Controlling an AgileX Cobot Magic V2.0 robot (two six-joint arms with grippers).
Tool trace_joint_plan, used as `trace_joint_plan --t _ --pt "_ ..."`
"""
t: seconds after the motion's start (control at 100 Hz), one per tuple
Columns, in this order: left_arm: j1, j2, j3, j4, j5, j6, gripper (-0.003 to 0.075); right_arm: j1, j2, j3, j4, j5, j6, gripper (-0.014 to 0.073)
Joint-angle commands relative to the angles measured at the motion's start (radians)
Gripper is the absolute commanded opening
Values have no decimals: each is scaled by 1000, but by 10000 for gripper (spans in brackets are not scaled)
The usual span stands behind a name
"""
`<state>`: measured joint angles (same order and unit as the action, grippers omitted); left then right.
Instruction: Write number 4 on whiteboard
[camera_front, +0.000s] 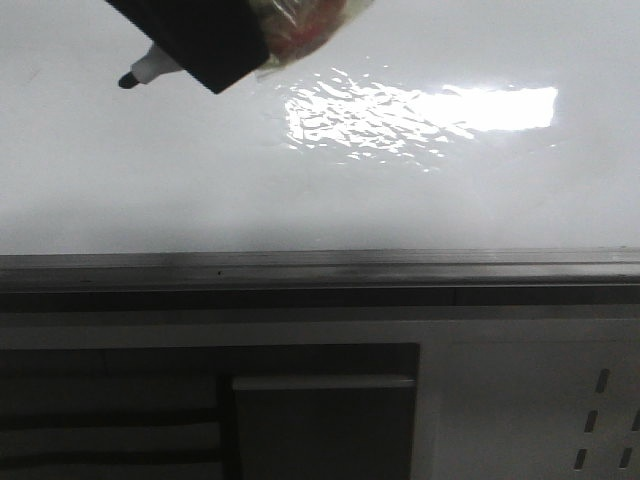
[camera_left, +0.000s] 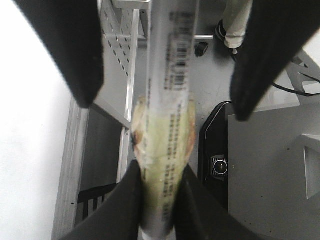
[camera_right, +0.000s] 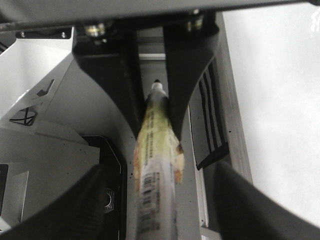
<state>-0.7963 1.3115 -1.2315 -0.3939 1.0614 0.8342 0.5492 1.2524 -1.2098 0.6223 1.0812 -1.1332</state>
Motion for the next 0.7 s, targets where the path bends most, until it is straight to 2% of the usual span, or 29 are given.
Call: trace_joint_plan --t 0.0,0.4,0.45,0.51,0.62,0.69 --pt "-8 -23 -31 -30 -30 14 -20 1 -20 -33 34 -31 -12 297" --pt "-8 -23 -31 -30 -30 13 -13 1 -20 -33 40 -31 -12 6" --pt "-8 -23 -31 -30 -30 13 22 1 -20 -33 40 -31 -12 -26" --pt "-8 -23 -31 -30 -39 13 102 1 -20 -33 40 -31 -12 -55" --pt "-6 -23 -31 -30 -70 13 282 1 -20 -33 36 -39 3 -54" --pt "2 -27 -31 -32 -87 -10 352 1 -20 -33 12 -56 25 -54"
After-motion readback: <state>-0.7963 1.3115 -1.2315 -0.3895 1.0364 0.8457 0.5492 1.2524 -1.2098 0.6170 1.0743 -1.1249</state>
